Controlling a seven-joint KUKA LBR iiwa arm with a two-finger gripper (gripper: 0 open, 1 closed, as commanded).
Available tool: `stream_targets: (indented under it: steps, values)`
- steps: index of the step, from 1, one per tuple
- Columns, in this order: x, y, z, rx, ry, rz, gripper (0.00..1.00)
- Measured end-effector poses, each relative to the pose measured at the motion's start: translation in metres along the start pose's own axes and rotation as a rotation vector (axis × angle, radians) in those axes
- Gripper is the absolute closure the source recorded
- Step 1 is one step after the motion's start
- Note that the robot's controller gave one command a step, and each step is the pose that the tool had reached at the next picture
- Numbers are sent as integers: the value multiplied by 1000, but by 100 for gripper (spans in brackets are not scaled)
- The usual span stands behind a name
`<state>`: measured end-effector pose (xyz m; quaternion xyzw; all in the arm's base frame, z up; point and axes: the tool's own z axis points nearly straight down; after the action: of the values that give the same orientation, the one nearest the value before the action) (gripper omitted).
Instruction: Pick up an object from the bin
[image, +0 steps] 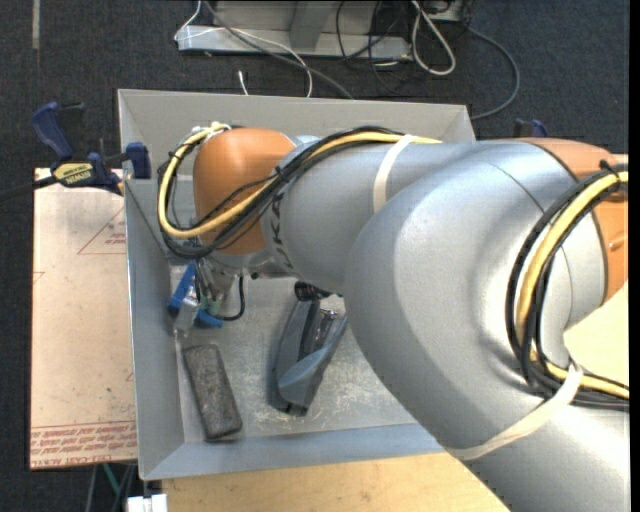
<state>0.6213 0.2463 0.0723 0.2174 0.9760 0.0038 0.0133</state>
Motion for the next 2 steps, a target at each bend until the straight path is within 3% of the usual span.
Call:
stream_targets:
  steps: [1, 2]
  values:
    - [0, 0, 0, 0, 0, 0, 100]
    - [1, -1, -28, 4, 6, 1, 100]
